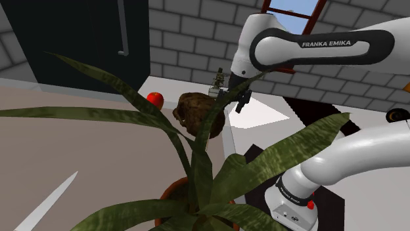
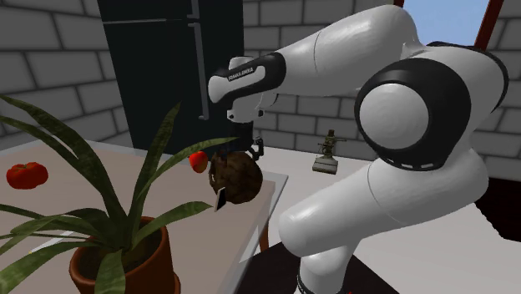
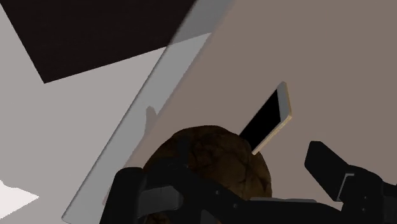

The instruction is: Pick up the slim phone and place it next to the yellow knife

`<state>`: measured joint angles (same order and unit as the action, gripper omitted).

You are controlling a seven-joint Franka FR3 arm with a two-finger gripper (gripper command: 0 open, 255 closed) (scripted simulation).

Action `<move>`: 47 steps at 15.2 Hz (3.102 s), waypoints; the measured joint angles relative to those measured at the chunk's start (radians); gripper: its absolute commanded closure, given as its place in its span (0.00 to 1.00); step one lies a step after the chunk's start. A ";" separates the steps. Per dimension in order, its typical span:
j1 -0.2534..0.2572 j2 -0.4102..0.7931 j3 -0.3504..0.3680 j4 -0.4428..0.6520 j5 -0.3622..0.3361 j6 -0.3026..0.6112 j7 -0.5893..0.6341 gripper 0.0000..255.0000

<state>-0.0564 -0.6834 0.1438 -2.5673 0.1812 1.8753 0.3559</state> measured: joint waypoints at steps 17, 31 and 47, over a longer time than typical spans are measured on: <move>-0.014 0.342 0.147 -0.101 0.180 0.482 0.303 0.00; -0.013 0.347 0.149 -0.103 0.182 0.489 0.303 1.00; -0.021 0.236 0.125 -0.023 0.153 0.297 0.333 1.00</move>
<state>-0.0776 -0.4474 0.2687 -2.5902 0.3341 2.1725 0.6886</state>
